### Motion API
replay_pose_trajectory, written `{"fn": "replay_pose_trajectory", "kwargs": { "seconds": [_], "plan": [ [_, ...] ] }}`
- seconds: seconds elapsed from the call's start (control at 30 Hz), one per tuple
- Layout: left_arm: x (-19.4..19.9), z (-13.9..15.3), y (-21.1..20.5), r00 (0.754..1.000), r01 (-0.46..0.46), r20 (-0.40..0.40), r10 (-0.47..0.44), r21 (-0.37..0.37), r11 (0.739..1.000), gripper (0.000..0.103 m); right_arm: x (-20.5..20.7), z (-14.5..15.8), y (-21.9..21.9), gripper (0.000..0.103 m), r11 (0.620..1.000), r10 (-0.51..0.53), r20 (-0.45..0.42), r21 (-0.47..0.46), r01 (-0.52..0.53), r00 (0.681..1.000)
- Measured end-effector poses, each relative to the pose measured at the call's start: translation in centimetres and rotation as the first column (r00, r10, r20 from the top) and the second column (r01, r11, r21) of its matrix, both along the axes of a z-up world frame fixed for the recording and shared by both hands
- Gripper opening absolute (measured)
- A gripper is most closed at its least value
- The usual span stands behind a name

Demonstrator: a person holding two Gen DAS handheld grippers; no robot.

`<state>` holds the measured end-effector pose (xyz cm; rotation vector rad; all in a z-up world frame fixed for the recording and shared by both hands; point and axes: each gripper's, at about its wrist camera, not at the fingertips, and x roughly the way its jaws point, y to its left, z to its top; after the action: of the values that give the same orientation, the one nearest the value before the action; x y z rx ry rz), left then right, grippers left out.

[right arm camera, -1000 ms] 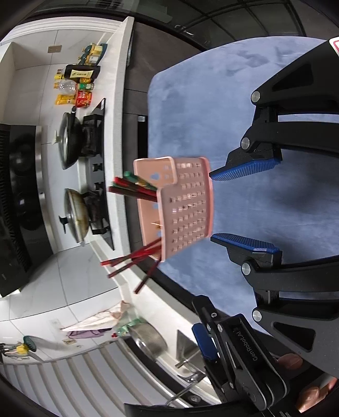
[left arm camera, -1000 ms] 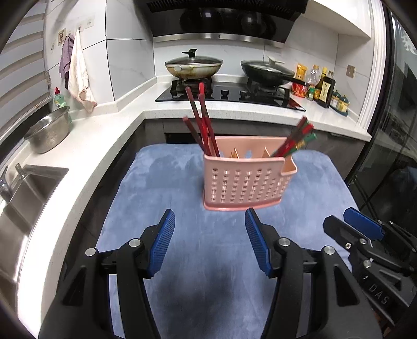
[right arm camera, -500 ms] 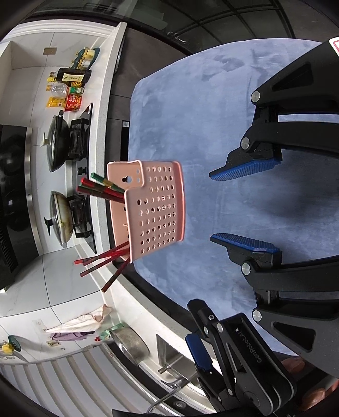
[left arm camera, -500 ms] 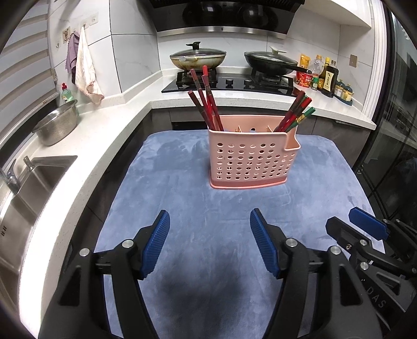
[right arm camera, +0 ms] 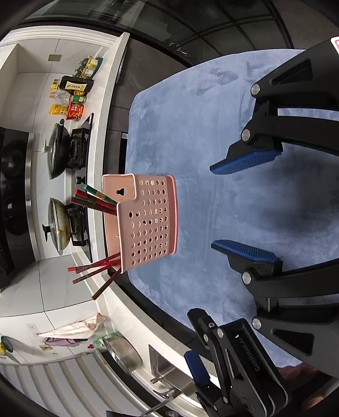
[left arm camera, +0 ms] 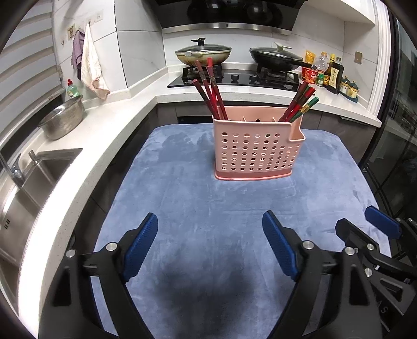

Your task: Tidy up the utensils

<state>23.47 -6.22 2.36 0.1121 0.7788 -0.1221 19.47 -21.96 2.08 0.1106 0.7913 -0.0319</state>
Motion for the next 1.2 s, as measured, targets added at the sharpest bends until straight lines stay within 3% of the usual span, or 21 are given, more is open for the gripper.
{"fn": "replay_pose_trajectory", "kwargs": {
  "seconds": [0.2,0.4,0.43,0.6,0.63,0.83,1.2],
  "plan": [
    [0.1,-0.3,0.2,1.0,-0.015,-0.004,0.016,0.005,1.0,0.087,0.1,-0.1,0.0,0.064,1.0,-0.008,-0.001,-0.025,0.008,1.0],
    [0.4,-0.8,0.2,1.0,-0.028,-0.014,0.028,0.013,1.0,0.088,0.4,-0.7,-0.5,0.077,1.0,0.013,-0.018,0.024,-0.012,1.0],
    [0.5,-0.8,0.3,0.999,-0.027,-0.018,0.027,0.008,1.0,0.09,0.5,-0.8,-0.6,0.083,1.0,0.008,-0.025,0.028,-0.007,1.0],
    [0.7,-1.2,0.4,0.999,-0.03,-0.033,0.031,0.009,0.999,0.09,0.5,-0.9,-0.9,0.089,1.0,-0.017,-0.02,0.01,0.018,1.0],
    [0.7,-1.3,0.3,0.999,-0.035,-0.031,0.036,0.015,0.999,0.09,0.6,-1.0,-0.9,0.098,1.0,-0.018,-0.024,0.007,0.018,1.0],
    [0.7,-1.5,0.1,0.999,-0.035,-0.032,0.036,0.023,0.999,0.09,0.4,-0.6,-0.7,0.097,0.997,-0.049,0.007,-0.066,0.05,0.999],
    [0.6,-1.6,0.2,0.999,-0.046,-0.023,0.047,0.023,0.999,0.09,0.5,-0.8,-0.7,0.097,0.996,-0.056,-0.004,-0.065,0.056,0.998]
  ]
}}
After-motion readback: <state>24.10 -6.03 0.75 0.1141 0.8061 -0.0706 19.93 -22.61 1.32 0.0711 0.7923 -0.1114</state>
